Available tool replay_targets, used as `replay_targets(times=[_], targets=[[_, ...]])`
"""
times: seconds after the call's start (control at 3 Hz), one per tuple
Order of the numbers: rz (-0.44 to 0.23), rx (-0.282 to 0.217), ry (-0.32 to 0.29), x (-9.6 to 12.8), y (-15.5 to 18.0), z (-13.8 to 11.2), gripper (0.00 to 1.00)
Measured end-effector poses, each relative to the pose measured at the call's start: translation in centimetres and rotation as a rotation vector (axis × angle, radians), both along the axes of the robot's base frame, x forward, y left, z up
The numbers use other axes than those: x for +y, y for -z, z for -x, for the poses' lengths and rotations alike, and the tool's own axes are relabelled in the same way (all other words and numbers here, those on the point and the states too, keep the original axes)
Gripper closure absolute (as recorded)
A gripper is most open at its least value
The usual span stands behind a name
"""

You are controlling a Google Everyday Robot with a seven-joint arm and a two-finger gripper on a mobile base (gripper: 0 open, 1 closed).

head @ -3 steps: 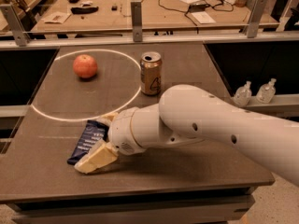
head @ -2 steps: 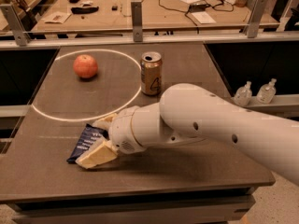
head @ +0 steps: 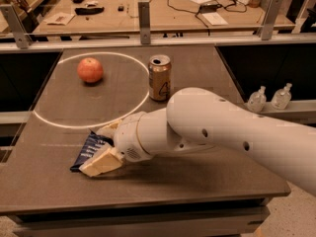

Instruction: Move rxbar blueberry near apple

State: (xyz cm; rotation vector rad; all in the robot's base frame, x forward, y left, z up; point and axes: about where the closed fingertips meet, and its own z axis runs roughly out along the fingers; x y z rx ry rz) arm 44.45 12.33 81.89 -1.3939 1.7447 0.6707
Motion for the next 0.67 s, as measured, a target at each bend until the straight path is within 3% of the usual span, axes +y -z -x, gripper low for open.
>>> replay_targets(times=[0.33,0.67], targets=[[0.000,0.000,0.000,0.0,0.0,0.0,1.00],[-0.023,-0.004,0.048,0.6,-0.2,-1.7,1.00]])
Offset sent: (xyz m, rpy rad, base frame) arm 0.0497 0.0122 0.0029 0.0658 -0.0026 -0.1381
